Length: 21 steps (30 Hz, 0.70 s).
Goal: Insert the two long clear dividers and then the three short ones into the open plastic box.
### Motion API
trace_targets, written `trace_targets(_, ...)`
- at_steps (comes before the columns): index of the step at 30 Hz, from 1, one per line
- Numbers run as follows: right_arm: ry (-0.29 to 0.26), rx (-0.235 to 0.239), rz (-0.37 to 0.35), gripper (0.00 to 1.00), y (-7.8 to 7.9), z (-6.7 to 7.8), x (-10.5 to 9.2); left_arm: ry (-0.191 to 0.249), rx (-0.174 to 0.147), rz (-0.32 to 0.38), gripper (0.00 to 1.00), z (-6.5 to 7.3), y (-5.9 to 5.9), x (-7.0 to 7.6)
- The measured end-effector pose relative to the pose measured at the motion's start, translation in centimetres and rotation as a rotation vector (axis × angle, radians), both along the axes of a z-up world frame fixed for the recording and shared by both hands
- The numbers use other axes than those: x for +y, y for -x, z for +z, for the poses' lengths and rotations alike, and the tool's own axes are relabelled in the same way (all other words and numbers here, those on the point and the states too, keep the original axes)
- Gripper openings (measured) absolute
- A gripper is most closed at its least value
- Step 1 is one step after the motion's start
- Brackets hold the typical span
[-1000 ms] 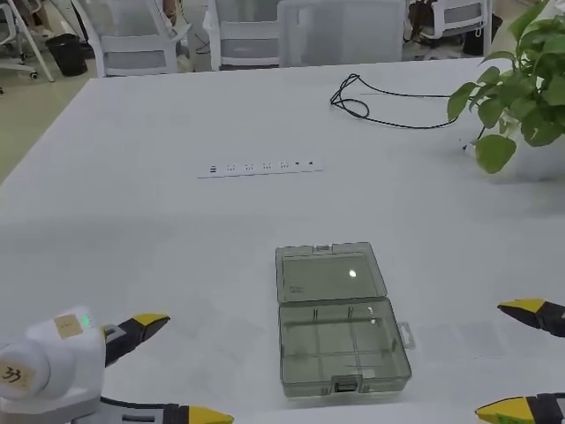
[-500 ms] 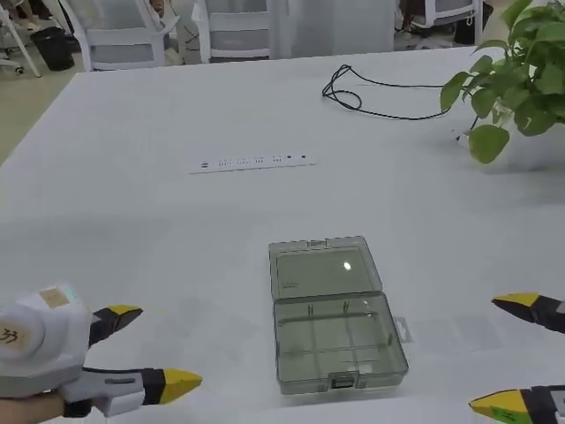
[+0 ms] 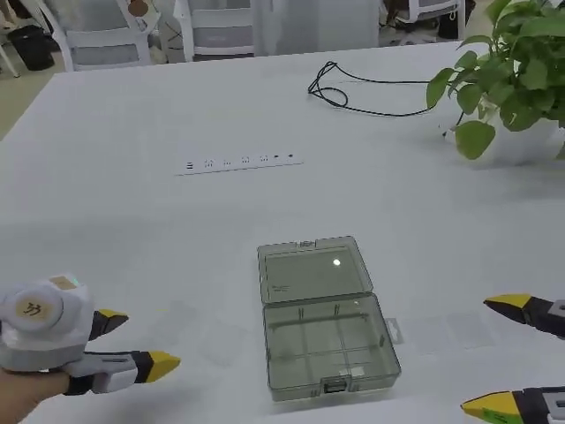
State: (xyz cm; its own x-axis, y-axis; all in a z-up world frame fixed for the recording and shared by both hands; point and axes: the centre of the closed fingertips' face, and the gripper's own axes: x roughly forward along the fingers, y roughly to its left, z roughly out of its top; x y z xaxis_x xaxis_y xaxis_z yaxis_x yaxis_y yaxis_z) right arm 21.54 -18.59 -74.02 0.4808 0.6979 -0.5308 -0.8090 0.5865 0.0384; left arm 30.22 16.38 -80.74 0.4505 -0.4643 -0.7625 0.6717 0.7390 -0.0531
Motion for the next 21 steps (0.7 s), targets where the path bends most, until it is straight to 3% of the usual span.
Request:
trace_targets(7,-0.015,-0.003,-0.006,0.84,-0.1,0.2,0.3,-0.029,0.05,0.052,0.54,-1.5,-0.5,0.8)
trace_targets(9,-0.018,-0.004,-0.006,0.84,-0.1,0.2,0.4,-0.061,0.06,0.053,0.52,-2.0,-0.5,1.1)
trace_targets(15,-0.026,-0.01,-0.01,0.84,-0.3,0.4,0.6,-0.103,0.103,0.057,0.48,-3.1,-0.5,1.2)
trace_targets(21,-0.034,-0.01,-0.014,0.83,-0.2,0.4,0.7,-0.14,0.113,0.043,0.46,-3.7,-0.8,1.3)
